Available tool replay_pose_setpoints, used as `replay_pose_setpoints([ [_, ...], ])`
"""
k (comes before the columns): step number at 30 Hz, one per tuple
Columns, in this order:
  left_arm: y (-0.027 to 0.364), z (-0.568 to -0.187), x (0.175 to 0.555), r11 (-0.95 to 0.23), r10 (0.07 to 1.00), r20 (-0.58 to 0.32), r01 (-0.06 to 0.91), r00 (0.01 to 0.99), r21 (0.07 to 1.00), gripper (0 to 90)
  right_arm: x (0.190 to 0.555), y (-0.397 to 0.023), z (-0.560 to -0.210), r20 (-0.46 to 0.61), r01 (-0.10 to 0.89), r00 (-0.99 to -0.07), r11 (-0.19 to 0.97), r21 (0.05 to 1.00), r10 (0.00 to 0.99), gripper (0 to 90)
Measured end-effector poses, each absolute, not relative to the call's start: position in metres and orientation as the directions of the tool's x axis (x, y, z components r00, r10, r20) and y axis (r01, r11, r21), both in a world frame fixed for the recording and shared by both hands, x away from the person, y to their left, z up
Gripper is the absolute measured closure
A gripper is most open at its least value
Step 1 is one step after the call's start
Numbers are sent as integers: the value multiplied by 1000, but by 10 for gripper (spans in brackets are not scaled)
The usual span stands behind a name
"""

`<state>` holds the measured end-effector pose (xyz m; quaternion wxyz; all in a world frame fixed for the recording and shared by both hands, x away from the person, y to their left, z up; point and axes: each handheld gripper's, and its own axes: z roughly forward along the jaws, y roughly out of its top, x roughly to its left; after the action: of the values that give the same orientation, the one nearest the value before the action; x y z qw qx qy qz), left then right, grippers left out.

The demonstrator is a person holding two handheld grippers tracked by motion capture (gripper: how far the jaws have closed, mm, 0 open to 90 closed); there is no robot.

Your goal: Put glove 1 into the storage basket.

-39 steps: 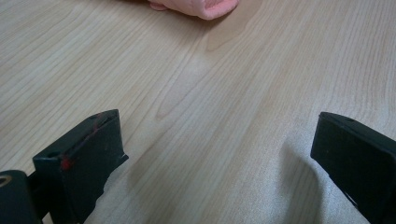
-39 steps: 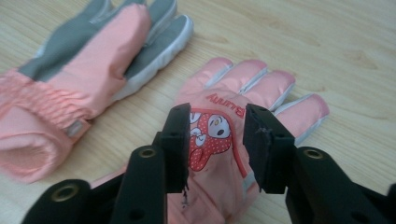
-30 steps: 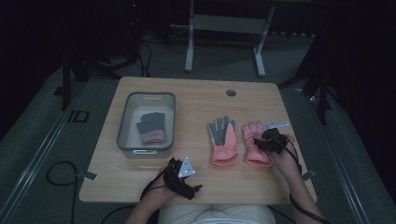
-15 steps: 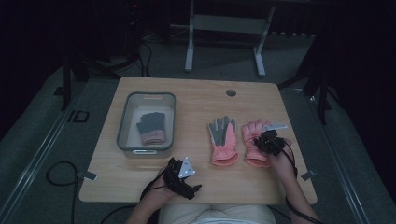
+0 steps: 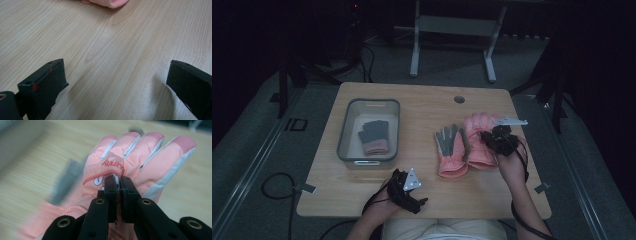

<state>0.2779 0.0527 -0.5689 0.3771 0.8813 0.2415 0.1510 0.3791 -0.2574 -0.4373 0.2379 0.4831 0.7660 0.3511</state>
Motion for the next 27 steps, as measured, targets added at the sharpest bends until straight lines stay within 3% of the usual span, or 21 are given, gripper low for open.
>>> replay_pose_setpoints([
  [4, 53, -569, 278, -597, 541, 79, 316, 838, 737, 20, 370, -228, -407, -47, 516, -453, 305, 800, 890, 851],
  [9, 52, -569, 278, -601, 540, 83, 314, 838, 736, 20, 360, -197, -400, -44, 488, -466, 298, 821, 884, 850],
  [27, 52, -569, 278, -601, 539, 77, 319, 838, 733, 20, 388, -170, -478, -41, 622, -444, 341, 705, 895, 839],
])
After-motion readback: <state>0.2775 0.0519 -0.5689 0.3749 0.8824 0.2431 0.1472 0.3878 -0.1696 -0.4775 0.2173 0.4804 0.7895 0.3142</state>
